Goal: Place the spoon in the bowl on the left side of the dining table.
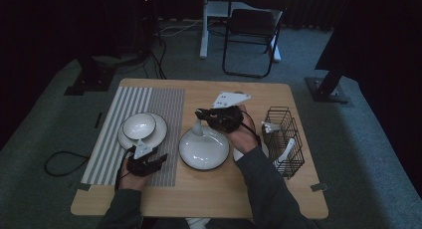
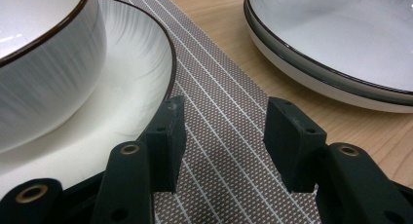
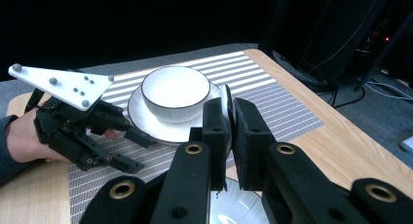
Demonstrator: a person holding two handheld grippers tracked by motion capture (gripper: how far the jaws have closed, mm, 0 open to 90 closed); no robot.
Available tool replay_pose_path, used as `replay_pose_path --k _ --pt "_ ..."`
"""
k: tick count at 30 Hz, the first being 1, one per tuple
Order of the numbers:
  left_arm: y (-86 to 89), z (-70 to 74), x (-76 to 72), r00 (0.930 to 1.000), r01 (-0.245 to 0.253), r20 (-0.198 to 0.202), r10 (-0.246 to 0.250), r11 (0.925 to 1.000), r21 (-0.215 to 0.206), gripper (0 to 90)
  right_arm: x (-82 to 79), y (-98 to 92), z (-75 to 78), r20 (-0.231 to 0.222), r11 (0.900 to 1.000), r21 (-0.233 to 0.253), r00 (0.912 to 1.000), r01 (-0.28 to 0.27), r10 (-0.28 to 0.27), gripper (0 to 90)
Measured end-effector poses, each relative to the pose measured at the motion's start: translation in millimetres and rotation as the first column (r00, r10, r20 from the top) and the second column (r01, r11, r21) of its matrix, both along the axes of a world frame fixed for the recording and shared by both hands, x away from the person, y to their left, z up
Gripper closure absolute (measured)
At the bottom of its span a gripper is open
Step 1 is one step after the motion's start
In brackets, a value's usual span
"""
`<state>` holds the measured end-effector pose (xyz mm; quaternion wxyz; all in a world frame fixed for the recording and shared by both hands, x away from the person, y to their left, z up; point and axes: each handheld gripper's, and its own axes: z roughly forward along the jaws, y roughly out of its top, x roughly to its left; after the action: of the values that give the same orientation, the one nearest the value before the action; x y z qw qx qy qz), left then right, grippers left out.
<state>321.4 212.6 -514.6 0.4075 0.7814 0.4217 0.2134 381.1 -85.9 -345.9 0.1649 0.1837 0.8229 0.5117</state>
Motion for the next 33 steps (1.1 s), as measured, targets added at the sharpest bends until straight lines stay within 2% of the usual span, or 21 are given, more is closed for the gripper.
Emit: replay_pose_path --k 16,23,33 --pt "2.6 -2.2 -0.2 1.0000 -0.002 -0.007 0.002 0.9999 -0.012 51.4 7.4 27.7 -2.3 0.004 0.999 -0.007 0.9993 -0.036 0.036 84.6" --pt "2.4 -2.9 -0.3 1.0000 -0.003 -0.010 0.003 1.0000 -0.009 51.4 10.6 38.1 -4.2 0.009 0.998 -0.026 0.9987 -0.050 0.050 84.6" --pt "1.4 -3.6 0.0 0.9999 0.004 -0.013 -0.004 1.0000 0.004 51.4 15.1 50.9 -9.2 -0.011 0.998 -0.024 0.9980 -0.063 0.063 84.6"
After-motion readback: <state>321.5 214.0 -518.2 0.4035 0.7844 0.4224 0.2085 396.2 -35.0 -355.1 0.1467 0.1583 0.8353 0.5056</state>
